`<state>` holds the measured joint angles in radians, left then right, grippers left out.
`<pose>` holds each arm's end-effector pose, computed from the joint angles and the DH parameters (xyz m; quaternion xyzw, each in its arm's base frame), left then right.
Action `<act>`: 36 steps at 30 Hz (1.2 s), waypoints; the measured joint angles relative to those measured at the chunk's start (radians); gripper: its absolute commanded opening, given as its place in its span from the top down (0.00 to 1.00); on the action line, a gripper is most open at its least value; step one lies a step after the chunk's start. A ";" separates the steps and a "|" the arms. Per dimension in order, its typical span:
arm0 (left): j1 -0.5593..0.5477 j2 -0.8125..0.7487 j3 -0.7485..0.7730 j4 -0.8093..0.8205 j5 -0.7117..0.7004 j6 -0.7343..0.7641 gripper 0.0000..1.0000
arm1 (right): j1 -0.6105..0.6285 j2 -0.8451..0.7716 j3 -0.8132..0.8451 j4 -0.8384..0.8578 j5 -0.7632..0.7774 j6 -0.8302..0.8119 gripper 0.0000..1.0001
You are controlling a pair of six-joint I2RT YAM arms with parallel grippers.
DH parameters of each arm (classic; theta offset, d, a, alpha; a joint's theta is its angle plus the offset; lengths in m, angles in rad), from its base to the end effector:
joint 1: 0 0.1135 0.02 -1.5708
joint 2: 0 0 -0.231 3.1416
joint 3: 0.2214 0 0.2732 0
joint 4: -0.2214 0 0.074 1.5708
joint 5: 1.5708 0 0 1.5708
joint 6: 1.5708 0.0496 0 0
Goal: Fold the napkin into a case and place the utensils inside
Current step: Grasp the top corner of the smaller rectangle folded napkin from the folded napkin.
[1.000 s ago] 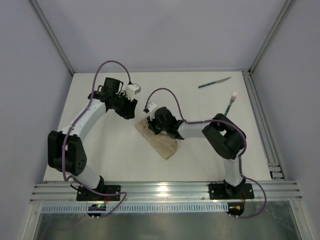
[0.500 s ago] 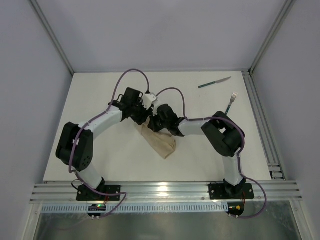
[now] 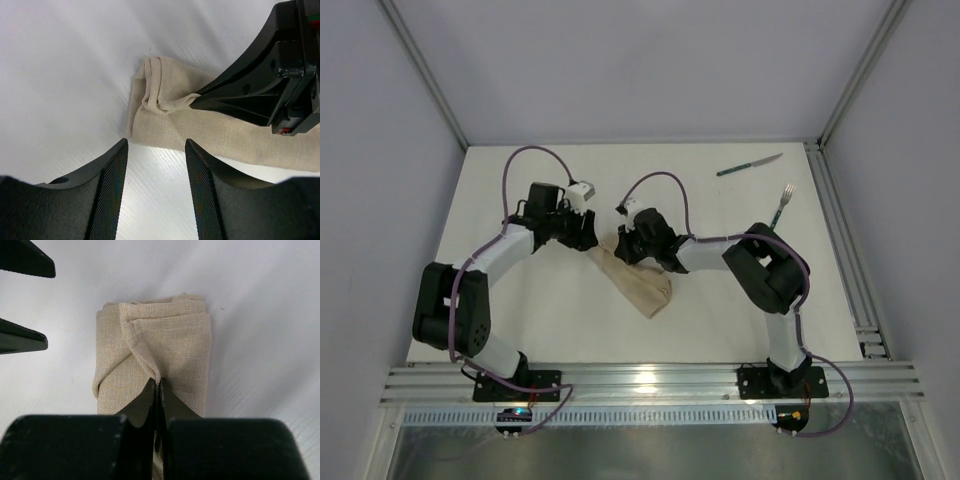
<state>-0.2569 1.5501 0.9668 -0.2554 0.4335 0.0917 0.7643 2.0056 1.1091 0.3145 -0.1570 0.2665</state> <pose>0.3335 -0.1092 0.1592 0.2340 0.8847 -0.2290 0.3318 0.3074 0.3055 0.0847 -0.2522 0.8413 0.2932 0.3776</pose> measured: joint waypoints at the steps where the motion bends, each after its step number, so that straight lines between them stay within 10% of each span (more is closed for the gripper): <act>1: 0.007 0.000 0.000 0.000 0.006 -0.006 0.50 | 0.000 0.000 0.000 0.000 0.000 0.000 0.96; 21: -0.134 0.124 -0.035 -0.007 -0.160 0.164 0.53 | -0.001 0.000 0.000 0.002 -0.006 0.026 0.96; 36: -0.138 0.158 0.026 -0.029 -0.196 0.174 1.00 | -0.007 -0.002 -0.021 0.039 -0.024 0.021 0.96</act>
<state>-0.3954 1.7077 0.9932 -0.2840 0.2375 0.2653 0.7574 2.0033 1.0878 0.3534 -0.1810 0.2871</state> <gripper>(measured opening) 0.034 0.046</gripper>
